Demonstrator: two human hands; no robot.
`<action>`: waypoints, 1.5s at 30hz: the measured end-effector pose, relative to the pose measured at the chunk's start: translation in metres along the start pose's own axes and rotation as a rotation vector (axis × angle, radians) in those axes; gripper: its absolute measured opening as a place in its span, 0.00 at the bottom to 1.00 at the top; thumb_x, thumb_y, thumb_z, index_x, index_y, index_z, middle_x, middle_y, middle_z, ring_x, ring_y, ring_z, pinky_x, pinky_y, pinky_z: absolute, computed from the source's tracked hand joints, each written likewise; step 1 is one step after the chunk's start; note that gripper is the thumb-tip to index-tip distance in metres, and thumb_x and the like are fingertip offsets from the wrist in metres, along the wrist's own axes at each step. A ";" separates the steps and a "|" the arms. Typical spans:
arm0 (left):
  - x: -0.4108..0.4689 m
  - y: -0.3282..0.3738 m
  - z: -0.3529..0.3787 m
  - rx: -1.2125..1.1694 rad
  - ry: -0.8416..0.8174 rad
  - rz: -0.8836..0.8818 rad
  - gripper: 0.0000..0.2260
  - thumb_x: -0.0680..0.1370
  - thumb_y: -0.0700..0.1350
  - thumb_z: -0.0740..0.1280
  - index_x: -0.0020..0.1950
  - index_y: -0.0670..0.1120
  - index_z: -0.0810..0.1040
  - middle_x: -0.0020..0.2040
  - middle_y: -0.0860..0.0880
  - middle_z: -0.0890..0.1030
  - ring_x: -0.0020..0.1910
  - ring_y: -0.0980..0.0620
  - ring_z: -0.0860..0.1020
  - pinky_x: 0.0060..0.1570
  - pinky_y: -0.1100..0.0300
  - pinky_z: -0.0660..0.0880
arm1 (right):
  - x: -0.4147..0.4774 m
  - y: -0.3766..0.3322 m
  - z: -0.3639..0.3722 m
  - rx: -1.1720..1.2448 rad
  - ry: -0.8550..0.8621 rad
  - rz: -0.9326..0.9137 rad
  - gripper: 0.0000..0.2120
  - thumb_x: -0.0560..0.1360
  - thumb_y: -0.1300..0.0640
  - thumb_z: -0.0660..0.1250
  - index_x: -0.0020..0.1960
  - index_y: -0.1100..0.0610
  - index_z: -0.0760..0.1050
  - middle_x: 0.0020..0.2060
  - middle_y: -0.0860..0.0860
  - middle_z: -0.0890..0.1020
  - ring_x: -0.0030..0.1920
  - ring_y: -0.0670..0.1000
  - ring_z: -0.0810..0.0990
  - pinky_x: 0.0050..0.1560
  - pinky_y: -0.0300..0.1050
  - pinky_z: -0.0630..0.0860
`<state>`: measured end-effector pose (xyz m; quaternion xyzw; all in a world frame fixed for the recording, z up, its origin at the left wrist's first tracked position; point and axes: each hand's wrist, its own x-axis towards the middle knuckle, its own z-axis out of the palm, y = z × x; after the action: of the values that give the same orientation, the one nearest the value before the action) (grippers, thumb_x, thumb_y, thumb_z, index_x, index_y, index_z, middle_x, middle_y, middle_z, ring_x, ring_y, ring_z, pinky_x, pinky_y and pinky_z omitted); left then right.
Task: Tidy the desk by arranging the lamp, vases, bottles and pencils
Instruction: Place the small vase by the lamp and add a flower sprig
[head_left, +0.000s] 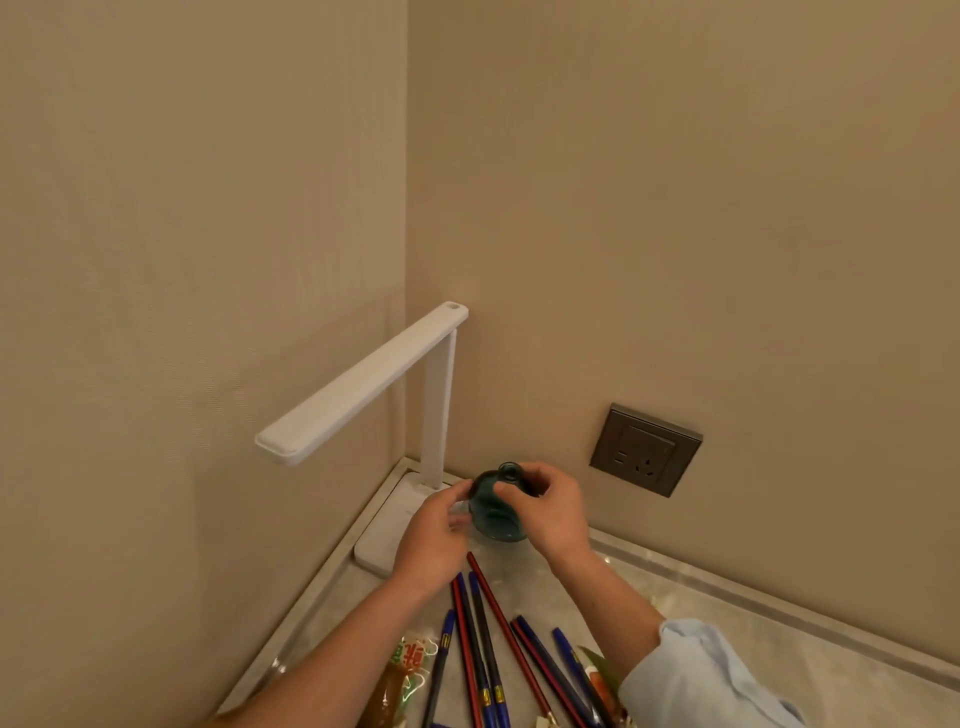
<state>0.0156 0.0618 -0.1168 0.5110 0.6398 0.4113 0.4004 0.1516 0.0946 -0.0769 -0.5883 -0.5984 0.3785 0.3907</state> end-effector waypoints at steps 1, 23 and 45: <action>0.002 -0.002 -0.001 0.013 0.001 0.002 0.25 0.76 0.31 0.61 0.69 0.52 0.71 0.63 0.55 0.76 0.57 0.57 0.78 0.58 0.54 0.77 | 0.001 0.001 0.002 0.000 0.002 0.005 0.10 0.72 0.56 0.74 0.52 0.50 0.79 0.46 0.46 0.83 0.49 0.46 0.80 0.52 0.43 0.79; -0.022 0.016 0.002 0.013 0.174 0.001 0.16 0.76 0.40 0.66 0.58 0.58 0.70 0.52 0.58 0.76 0.46 0.60 0.77 0.40 0.62 0.75 | -0.031 0.013 -0.042 0.020 -0.006 0.073 0.20 0.73 0.57 0.72 0.64 0.51 0.74 0.57 0.48 0.78 0.57 0.47 0.76 0.56 0.41 0.74; -0.144 0.046 0.107 1.005 -0.351 0.054 0.18 0.69 0.64 0.65 0.41 0.50 0.80 0.40 0.51 0.82 0.42 0.52 0.80 0.37 0.57 0.73 | -0.151 0.083 -0.133 -0.073 -0.155 0.336 0.14 0.75 0.54 0.68 0.59 0.57 0.72 0.43 0.54 0.79 0.39 0.50 0.78 0.38 0.42 0.73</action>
<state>0.1529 -0.0608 -0.0971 0.7171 0.6681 -0.0276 0.1966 0.3078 -0.0556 -0.1020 -0.6629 -0.5333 0.4607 0.2529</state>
